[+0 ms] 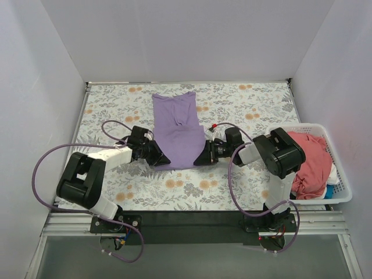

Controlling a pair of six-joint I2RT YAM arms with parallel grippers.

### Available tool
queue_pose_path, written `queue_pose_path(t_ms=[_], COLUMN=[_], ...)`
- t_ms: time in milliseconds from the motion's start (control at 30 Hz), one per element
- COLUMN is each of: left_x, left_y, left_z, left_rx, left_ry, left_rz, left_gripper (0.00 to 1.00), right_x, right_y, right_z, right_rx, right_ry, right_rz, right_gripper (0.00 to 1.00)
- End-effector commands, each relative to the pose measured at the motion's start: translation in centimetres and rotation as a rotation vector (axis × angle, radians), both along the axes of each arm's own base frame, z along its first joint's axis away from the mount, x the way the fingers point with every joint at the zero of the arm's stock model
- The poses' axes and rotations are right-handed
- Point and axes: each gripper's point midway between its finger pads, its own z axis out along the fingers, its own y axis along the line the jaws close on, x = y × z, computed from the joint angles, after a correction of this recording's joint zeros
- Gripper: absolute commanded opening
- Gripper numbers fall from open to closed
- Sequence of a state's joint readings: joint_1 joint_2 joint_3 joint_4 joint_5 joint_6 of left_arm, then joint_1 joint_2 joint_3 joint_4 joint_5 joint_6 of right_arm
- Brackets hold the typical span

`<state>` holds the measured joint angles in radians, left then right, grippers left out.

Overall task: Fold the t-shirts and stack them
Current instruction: Fold the tshirt

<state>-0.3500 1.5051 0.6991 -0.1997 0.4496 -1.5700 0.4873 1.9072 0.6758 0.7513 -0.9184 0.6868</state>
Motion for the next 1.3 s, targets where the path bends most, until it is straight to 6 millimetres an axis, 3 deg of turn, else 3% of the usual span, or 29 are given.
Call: queue_pose_path(t_ms=[0,167,267,333,367,467,500,567,600,633,700,733,767,833,867,1000,1167,1233,1267], left_x=[-1.2,-3.3,-3.1,-2.8,-1.8,-0.6,-0.6,0.5,0.4,0.5,0.8,0.8,0.8,0.5,0.4,-0.5,-1.4,-1.4,-1.6], left_y=[0.8,3.3,4.2,4.7,4.7,6.1,6.7,8.5,9.4,10.1,12.2,12.9,13.4,14.3,14.5,15.1,15.1,14.7,14.2], left_z=[-2.2,-4.2,-2.8,-1.8,0.0,2.6,2.9,4.0,3.9,3.9,4.0,4.1,4.1,4.2,4.3,3.8,2.7,2.5,2.2], left_rx=[0.032,0.059,0.069,0.093,0.087,0.154,0.187,0.272,0.308,0.339,0.414,0.440,0.456,0.484,0.488,0.510,0.510,0.495,0.475], left_ry=[0.092,0.186,0.130,0.085,0.021,-0.084,-0.091,-0.152,-0.143,-0.149,-0.150,-0.151,-0.152,-0.161,-0.168,-0.161,-0.139,-0.133,-0.118], left_rz=[0.019,0.119,0.144,0.143,0.149,0.188,0.204,0.253,0.269,0.273,0.328,0.346,0.359,0.387,0.392,0.405,0.388,0.376,0.358], left_gripper=[0.05,0.00,0.03,0.09,0.14,0.21,0.22,0.24,0.27,0.28,0.31,0.31,0.33,0.35,0.36,0.39,0.42,0.43,0.44], right_x=[0.1,0.0,0.1,0.6,0.8,1.3,1.3,1.1,0.2,0.6,-0.9,-0.5,-0.6,-1.2,-1.3,-2.4,-2.8,-2.7,-2.6], right_y=[-1.7,-3.3,-3.2,-2.8,-2.5,-0.3,1.4,3.3,5.1,6.7,9.7,11.4,12.4,14.8,15.4,17.9,18.0,17.9,17.9], right_z=[-2.1,-4.2,-3.0,-0.8,0.1,3.8,5.1,6.1,6.2,7.6,7.2,8.6,7.5,7.9,6.0,2.5,-1.9,-2.2,-1.4], right_rx=[-0.018,-0.048,-0.036,-0.010,-0.001,0.046,0.066,0.081,0.087,0.112,0.118,0.147,0.134,0.153,0.132,0.099,-0.003,-0.021,-0.013], right_ry=[0.012,0.070,0.051,0.005,-0.004,-0.067,-0.096,-0.109,-0.094,-0.116,-0.084,-0.114,-0.096,-0.101,-0.064,0.015,0.137,0.144,0.126], right_rz=[-0.014,-0.044,-0.051,-0.052,-0.058,-0.034,-0.004,0.018,0.057,0.078,0.145,0.164,0.175,0.215,0.223,0.265,0.220,0.210,0.210], right_gripper=[0.32,0.31,0.31,0.31,0.31,0.31,0.31,0.31,0.31,0.32,0.32,0.31,0.31,0.31,0.32,0.32,0.31,0.32,0.31])
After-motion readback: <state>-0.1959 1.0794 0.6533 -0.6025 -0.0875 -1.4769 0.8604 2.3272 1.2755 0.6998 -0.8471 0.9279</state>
